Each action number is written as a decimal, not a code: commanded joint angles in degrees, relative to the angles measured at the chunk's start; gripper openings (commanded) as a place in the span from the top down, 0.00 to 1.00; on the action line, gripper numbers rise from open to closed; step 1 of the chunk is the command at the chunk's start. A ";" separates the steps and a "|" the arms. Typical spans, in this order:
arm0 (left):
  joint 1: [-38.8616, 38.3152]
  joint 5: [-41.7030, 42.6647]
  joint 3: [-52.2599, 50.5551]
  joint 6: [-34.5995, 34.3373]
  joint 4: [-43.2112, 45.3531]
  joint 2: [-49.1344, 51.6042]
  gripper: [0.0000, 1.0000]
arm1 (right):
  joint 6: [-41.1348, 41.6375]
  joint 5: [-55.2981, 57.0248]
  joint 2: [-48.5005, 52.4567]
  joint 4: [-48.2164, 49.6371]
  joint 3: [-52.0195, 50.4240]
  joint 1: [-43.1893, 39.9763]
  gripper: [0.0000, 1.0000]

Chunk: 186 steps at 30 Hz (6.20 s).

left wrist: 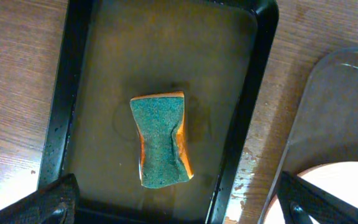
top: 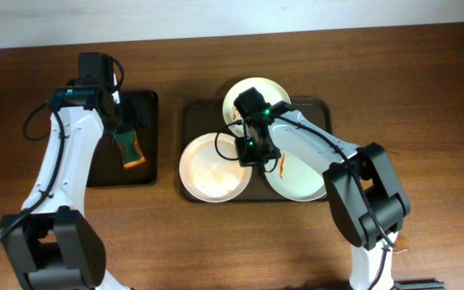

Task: Clean dirty plates on tray and stack at the side
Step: 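Lift the cleaned plate with the right gripper and set it right of the tray, then move the right gripper to grip the rim of the back plate, then grasp the sponge from the black tray with the left gripper, then scrub the plate held by the right gripper with the sponge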

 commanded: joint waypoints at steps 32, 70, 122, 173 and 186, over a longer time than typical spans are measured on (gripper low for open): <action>0.09 0.59 0.20 0.52 -0.07 0.09 0.00 | 1.73 23.12 -9.27 -28.17 23.89 0.92 0.96; 0.09 1.84 0.20 0.50 -0.07 0.09 0.00 | -5.20 2.14 4.07 8.11 13.29 -17.46 0.01; 1.81 -0.76 9.05 0.70 -6.82 22.43 0.18 | 0.76 -4.37 10.95 -14.73 13.25 -4.94 0.96; -7.72 18.86 27.89 5.84 -26.88 14.99 1.00 | 3.80 -4.59 10.95 -13.90 13.20 -4.94 0.96; -21.11 28.35 -8.98 -4.39 10.82 14.99 1.00 | 3.78 -4.55 10.95 -13.29 13.20 -4.94 0.96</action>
